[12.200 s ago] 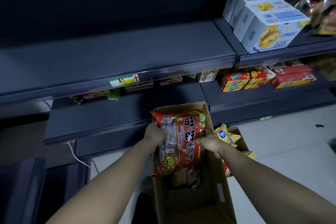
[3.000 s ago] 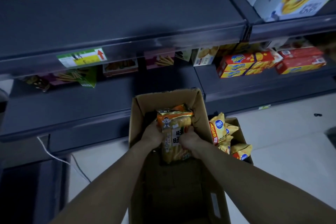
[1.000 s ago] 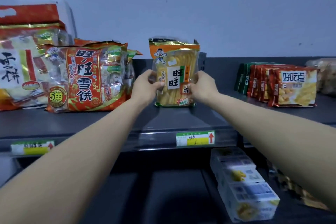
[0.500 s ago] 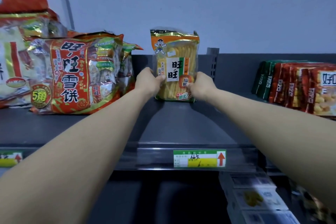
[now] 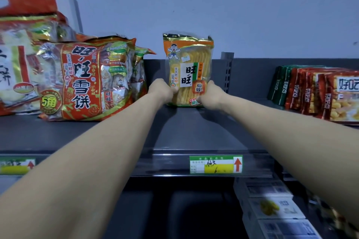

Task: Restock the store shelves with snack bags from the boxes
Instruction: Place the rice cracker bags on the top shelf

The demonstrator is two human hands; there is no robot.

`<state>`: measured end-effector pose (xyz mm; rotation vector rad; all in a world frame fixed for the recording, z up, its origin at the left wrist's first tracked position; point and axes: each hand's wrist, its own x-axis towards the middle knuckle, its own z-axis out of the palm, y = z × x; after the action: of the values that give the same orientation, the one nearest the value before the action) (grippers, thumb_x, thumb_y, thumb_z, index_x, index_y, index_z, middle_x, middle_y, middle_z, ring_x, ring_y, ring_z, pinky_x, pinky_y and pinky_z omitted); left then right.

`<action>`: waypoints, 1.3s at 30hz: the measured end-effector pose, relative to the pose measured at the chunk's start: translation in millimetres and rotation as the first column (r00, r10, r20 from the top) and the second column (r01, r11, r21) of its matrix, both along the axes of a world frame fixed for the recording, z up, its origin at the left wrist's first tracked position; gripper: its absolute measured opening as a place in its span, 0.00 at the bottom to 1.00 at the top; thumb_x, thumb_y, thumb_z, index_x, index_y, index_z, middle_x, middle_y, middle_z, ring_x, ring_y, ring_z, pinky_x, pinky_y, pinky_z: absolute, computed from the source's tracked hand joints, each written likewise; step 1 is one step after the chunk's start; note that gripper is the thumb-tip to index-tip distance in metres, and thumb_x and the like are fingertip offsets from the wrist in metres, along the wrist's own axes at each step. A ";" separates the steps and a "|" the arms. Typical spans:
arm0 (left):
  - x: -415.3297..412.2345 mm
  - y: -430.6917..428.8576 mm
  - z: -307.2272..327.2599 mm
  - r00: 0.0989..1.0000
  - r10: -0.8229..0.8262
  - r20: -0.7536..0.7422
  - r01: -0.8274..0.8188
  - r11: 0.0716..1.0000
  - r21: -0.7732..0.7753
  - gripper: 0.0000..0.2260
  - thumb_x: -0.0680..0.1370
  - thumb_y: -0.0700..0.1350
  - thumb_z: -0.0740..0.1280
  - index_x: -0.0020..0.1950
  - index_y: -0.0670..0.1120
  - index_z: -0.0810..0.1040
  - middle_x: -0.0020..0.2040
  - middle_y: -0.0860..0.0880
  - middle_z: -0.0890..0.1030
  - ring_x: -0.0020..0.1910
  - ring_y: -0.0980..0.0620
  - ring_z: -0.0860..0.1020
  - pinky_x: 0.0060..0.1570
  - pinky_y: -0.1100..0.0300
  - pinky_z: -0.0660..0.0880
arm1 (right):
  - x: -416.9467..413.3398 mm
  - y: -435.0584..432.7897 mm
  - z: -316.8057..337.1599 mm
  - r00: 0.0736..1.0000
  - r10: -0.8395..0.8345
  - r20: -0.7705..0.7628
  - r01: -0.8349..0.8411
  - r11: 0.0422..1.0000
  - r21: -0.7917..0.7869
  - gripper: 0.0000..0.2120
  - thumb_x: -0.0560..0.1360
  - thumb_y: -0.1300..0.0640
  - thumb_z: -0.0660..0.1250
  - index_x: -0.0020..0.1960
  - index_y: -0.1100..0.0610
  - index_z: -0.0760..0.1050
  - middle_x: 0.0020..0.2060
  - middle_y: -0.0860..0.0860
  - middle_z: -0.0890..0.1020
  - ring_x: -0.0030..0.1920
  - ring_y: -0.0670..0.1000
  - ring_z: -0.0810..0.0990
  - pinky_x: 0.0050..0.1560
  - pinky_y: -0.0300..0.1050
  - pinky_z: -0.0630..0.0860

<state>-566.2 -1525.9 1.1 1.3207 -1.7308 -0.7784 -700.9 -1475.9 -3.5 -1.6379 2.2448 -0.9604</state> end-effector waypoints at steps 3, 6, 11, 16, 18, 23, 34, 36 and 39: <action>1.7 -0.1 1.5 1.000 -0.004 0.001 0.004 1.000 -0.021 0.17 0.75 0.49 0.69 0.55 0.37 0.74 0.54 0.39 0.80 0.49 0.41 0.79 0.48 0.50 0.75 | 3.9 2.7 3.4 0.999 -0.034 0.037 0.034 0.999 -0.002 0.24 0.78 0.63 0.60 0.71 0.67 0.58 0.65 0.61 0.72 0.64 0.59 0.73 0.60 0.48 0.72; 4.4 -1.2 4.0 0.999 0.027 0.029 -0.025 0.998 -0.056 0.16 0.75 0.52 0.69 0.47 0.38 0.75 0.49 0.39 0.81 0.40 0.44 0.77 0.40 0.53 0.74 | 5.6 4.4 6.9 0.997 -0.043 0.057 0.044 0.999 -0.016 0.16 0.77 0.62 0.61 0.64 0.65 0.65 0.56 0.57 0.77 0.55 0.57 0.78 0.47 0.47 0.75; 6.4 0.4 -4.5 0.980 0.056 0.191 -0.039 0.995 -0.090 0.15 0.75 0.44 0.69 0.58 0.38 0.74 0.57 0.40 0.79 0.55 0.41 0.78 0.53 0.52 0.75 | 11.9 8.2 -1.9 0.999 -0.020 -0.030 0.021 0.999 0.038 0.25 0.76 0.63 0.61 0.71 0.65 0.57 0.59 0.58 0.76 0.58 0.58 0.76 0.54 0.47 0.74; 9.8 4.9 -5.4 0.977 0.063 0.202 -0.048 0.996 -0.078 0.18 0.76 0.41 0.68 0.63 0.36 0.70 0.60 0.40 0.77 0.58 0.41 0.76 0.52 0.54 0.74 | 7.6 15.0 -2.7 0.995 -0.011 -0.095 0.016 0.998 0.054 0.24 0.77 0.65 0.59 0.71 0.66 0.56 0.62 0.61 0.74 0.59 0.58 0.76 0.55 0.48 0.74; 14.1 10.7 -4.3 0.975 0.078 0.208 -0.060 0.994 -0.093 0.19 0.77 0.42 0.68 0.64 0.37 0.68 0.61 0.40 0.76 0.58 0.42 0.76 0.50 0.55 0.72 | 7.3 22.5 -2.9 0.996 -0.028 -0.088 0.028 1.000 0.004 0.22 0.76 0.65 0.60 0.68 0.65 0.60 0.60 0.60 0.75 0.57 0.58 0.77 0.51 0.48 0.74; 27.5 40.0 3.7 0.981 0.020 0.192 0.023 0.976 -0.218 0.11 0.76 0.42 0.68 0.56 0.40 0.71 0.57 0.41 0.77 0.54 0.44 0.76 0.48 0.55 0.71 | 26.2 66.1 5.0 0.981 0.008 -0.192 -0.038 0.987 -0.154 0.16 0.76 0.66 0.59 0.64 0.63 0.69 0.59 0.59 0.78 0.58 0.58 0.76 0.55 0.47 0.72; 121.3 200.8 -88.4 0.844 -0.366 0.392 0.480 0.842 -0.246 0.07 0.74 0.42 0.69 0.50 0.44 0.79 0.37 0.51 0.76 0.37 0.53 0.73 0.39 0.62 0.66 | 111.4 242.5 -86.7 0.946 0.212 -0.246 -0.289 0.897 -0.334 0.11 0.72 0.64 0.63 0.52 0.62 0.80 0.47 0.55 0.84 0.48 0.49 0.79 0.52 0.37 0.71; 140.6 221.3 -139.0 0.765 -0.466 0.445 0.532 0.846 -0.028 0.07 0.75 0.43 0.69 0.52 0.43 0.78 0.40 0.50 0.77 0.39 0.53 0.74 0.39 0.63 0.66 | 129.8 265.7 -141.5 0.948 0.256 -0.189 -0.290 0.939 -0.184 0.11 0.72 0.65 0.64 0.52 0.62 0.80 0.48 0.57 0.84 0.50 0.52 0.80 0.51 0.38 0.69; 163.3 234.9 -214.8 0.687 -0.550 0.475 0.492 0.833 0.252 0.09 0.76 0.44 0.68 0.55 0.43 0.78 0.48 0.47 0.80 0.48 0.49 0.78 0.44 0.61 0.70 | 155.9 289.0 -218.8 0.962 0.272 -0.026 -0.265 0.953 0.149 0.12 0.77 0.63 0.63 0.59 0.59 0.78 0.55 0.54 0.81 0.57 0.55 0.78 0.51 0.38 0.68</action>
<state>-402.9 -1291.0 -213.6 1.1781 -2.6281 -0.8714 -545.0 -1186.8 -222.3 -1.8534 1.9958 -0.6824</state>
